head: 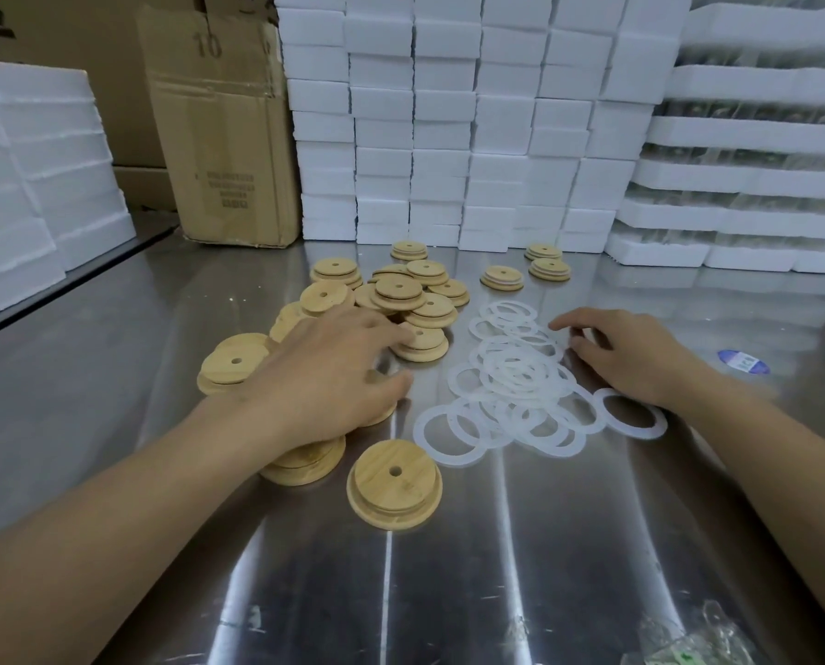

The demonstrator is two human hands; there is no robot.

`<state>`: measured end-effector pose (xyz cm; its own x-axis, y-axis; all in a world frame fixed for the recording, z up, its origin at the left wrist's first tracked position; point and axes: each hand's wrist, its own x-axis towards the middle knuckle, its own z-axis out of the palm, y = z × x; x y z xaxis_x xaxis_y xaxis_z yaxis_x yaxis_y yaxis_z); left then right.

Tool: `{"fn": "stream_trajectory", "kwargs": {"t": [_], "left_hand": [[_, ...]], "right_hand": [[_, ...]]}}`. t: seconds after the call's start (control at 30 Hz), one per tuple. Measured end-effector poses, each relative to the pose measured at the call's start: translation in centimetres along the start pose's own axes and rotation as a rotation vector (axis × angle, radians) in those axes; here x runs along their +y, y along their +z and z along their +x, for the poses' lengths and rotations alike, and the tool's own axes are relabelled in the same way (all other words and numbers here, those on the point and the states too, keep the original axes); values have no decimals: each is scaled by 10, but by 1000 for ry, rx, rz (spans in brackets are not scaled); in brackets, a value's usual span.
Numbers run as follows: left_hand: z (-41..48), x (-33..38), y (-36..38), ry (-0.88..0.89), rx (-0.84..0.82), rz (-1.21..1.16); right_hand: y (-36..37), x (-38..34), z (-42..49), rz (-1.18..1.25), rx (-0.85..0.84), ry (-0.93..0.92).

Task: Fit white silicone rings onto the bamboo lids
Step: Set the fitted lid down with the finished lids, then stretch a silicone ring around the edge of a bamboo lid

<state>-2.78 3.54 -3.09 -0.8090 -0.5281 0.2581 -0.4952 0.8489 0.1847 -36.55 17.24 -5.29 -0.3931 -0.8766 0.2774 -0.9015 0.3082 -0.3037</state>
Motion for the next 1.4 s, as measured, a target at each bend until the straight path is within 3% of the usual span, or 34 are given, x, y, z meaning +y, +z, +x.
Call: {"fn": "stream_trajectory", "kwargs": {"t": [0.23, 0.43, 0.57, 0.7, 0.8, 0.93, 1.1, 1.4], "left_hand": [[1, -1, -1, 8, -46, 47], [0, -18, -35, -41, -294, -143], [1, -23, -38, -53, -210, -179], [2, -21, -26, -61, -72, -208], [3, -16, -20, -65, 89, -443], [8, -2, -18, -166, 221, -812], [10, 7, -19, -393, 128, -1179], [10, 11, -20, -472, 95, -1446]], "right_hand": [[-2, -9, -5, 5, -26, -72], [-4, -11, -3, 38, 7, -63], [-4, -19, -4, 53, 88, -81], [-10, -32, -4, 90, 302, -92], [-18, -52, -10, 224, 421, -94], [-22, -94, -27, 359, 435, -220], [-20, -132, -42, 510, 412, -342], [-18, -148, -54, 514, 447, -552]]}}
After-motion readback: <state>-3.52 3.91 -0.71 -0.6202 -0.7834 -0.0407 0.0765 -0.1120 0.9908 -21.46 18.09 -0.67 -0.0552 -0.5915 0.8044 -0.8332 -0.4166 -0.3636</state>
